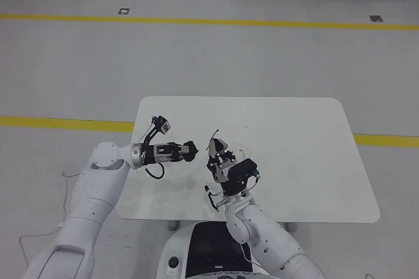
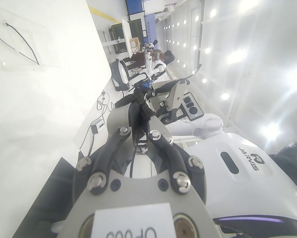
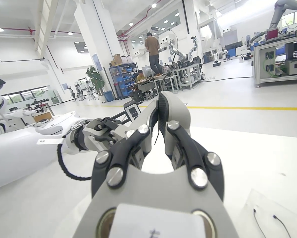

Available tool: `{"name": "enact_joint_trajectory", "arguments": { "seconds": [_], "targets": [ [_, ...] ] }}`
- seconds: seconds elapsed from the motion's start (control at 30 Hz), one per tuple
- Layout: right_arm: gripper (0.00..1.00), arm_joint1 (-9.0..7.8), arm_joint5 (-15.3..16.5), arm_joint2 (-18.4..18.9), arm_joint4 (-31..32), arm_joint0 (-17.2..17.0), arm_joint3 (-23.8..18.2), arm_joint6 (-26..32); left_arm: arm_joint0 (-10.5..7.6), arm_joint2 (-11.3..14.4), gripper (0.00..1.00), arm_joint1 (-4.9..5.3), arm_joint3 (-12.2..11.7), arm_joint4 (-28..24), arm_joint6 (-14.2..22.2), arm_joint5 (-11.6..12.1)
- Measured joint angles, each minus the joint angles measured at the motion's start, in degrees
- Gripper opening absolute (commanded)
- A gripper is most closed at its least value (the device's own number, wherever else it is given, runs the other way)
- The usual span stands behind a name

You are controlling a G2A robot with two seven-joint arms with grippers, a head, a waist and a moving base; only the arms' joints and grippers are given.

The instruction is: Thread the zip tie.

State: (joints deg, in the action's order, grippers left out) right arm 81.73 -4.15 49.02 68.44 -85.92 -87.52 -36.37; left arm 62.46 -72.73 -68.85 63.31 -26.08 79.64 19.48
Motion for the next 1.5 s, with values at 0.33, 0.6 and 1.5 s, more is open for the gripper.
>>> {"name": "enact_joint_trajectory", "arguments": {
  "seconds": [0.33,0.6,1.5],
  "targets": [
    [0.0,0.09,-0.9,-0.75,4.94,-0.42,-0.38,1.09,0.0,0.0,0.0,0.0,0.0,0.0,0.0,0.0],
    [0.0,0.15,-1.4,-1.19,7.62,-0.13,0.24,0.48,0.0,0.0,0.0,0.0,0.0,0.0,0.0,0.0],
    [0.0,0.71,-4.05,-1.84,11.98,0.1,0.02,1.78,0.0,0.0,0.0,0.0,0.0,0.0,0.0,0.0]
  ]
}}
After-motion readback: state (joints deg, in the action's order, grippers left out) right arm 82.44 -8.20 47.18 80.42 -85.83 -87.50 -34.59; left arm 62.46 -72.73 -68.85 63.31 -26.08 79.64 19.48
